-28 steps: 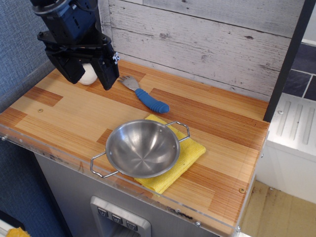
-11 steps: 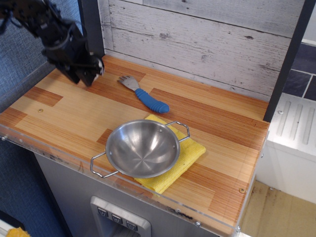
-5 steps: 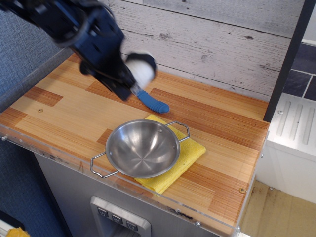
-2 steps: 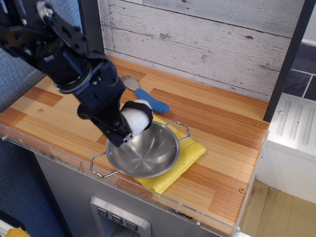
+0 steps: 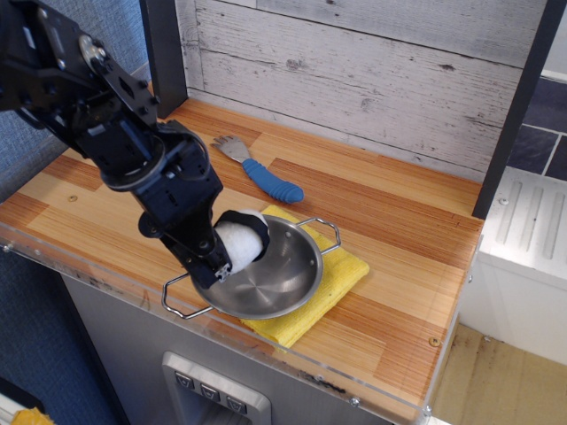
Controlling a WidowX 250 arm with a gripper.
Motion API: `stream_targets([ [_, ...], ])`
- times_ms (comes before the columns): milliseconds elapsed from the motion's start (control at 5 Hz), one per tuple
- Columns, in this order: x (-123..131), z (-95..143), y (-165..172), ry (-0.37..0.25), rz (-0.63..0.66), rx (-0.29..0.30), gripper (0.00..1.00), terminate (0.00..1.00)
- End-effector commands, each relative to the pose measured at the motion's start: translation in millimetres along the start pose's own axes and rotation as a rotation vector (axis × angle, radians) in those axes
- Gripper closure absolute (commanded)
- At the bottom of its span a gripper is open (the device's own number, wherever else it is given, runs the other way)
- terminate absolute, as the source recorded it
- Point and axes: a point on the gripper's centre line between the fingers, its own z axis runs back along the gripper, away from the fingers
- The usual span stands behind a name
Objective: Put the onion in the pan
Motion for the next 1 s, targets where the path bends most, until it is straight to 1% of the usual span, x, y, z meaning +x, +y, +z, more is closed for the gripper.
stream_targets([
  [0,21.6,8.1,-1.4,0.010,-0.044,0.008,0.00,0.00],
  [200,25.0,5.2,-3.7,0.025,-0.049,0.017,0.00,0.00],
  [600,27.1,2.3,-5.7,0.044,-0.056,0.013,0.00,0.00],
  [800,32.6,9.5,-3.8,0.019,-0.084,0.019,0.00,0.00],
])
